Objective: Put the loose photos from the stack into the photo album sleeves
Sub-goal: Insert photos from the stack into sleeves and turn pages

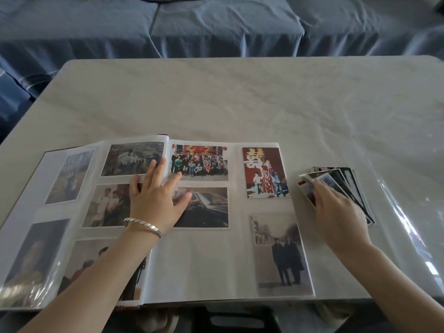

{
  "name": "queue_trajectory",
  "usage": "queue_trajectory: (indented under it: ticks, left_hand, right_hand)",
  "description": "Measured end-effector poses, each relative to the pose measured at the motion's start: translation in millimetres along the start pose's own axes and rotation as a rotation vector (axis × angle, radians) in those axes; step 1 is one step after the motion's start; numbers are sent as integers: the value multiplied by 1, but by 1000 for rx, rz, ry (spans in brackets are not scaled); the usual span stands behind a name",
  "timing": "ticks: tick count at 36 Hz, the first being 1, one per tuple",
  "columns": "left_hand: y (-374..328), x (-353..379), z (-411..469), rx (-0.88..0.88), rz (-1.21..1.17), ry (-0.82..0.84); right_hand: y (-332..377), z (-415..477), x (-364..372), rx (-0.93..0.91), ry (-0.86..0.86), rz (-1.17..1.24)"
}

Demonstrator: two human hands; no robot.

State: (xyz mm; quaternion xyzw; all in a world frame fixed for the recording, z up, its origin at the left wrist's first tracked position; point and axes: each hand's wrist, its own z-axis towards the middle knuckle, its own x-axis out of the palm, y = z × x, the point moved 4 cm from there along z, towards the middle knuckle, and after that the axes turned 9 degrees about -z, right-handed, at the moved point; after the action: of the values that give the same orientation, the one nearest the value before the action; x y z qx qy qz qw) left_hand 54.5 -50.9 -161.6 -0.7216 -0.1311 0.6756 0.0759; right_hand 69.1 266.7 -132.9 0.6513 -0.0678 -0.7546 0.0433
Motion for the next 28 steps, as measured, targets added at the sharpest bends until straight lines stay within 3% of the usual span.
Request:
queue_trajectory:
  ticks: [2, 3, 9, 15, 19, 26, 28]
  left_hand:
    - [-1, -1, 0, -3, -6, 2]
    - [-1, -1, 0, -4, -10, 0]
    - [-2, -4, -2, 12, -17, -15]
    - [-2, -5, -2, 8, -36, -19]
    - [-3, -6, -3, 21, -80, -28]
    - [-3, -9, -6, 58, -106, -7]
    - [-3, -8, -12, 81, -99, 6]
  right_hand:
    - [20, -10, -11, -232, -175, 69]
    - [29, -16, -9, -320, -174, 86]
    - [70, -40, 17, -567, 144, 53]
    - [67, -31, 25, -417, 317, 229]
    - [57, -14, 33, -346, 470, -25]
    - [56, 0, 37, -162, 492, -93]
    - [55, 1, 33, -128, 427, -43]
